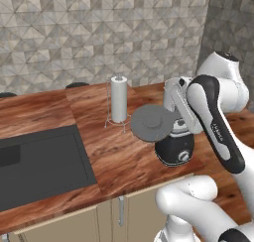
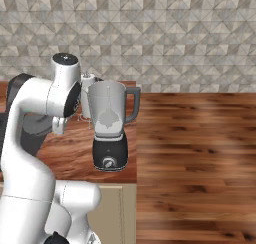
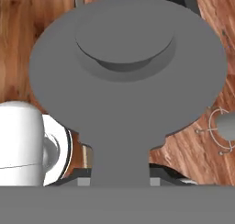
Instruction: Grab the lemon wedge and garlic from the fridge, place them in the blender, close the lid, and turn on the blender to create a marinade.
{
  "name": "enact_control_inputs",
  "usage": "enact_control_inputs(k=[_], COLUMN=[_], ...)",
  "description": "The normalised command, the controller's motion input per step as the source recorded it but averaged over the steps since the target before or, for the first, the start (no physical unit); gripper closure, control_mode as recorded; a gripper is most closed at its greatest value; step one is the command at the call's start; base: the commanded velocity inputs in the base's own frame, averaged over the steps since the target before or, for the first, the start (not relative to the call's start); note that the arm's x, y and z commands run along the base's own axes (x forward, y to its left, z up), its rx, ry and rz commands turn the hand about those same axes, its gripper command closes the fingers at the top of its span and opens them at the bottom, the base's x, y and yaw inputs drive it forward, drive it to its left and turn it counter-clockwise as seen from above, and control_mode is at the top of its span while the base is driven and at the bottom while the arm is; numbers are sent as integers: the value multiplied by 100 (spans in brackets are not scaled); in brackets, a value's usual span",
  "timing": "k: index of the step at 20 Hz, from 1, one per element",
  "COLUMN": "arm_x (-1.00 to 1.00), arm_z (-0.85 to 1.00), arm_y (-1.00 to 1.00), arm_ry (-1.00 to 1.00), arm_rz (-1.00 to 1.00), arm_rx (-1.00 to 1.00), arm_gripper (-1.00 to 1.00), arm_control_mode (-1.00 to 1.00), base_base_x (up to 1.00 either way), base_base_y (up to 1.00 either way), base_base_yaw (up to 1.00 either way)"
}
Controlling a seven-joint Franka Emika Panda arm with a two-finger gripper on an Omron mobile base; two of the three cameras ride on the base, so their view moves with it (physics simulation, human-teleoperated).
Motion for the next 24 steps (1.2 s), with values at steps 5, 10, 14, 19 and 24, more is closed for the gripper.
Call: enact_control_inputs(k=[5, 10, 14, 19, 24], arm_x=[-1, -14, -2, 0, 1], arm_z=[1, 43, 58, 56, 25], arm_y=[-61, -44, -37, -38, -44], arm_ry=[-21, -2, 2, 8, 6], arm_rz=[0, -3, -4, -6, -8], arm_rx=[13, 9, 8, 8, 6], arm_gripper=[100, 100, 100, 100, 100], arm_control_mode=[-100, -100, -100, -100, -100], base_base_x=[0, 0, 0, 0, 0], base_base_y=[0, 0, 0, 0, 0], base_base_yaw=[0, 0, 0, 0, 0])
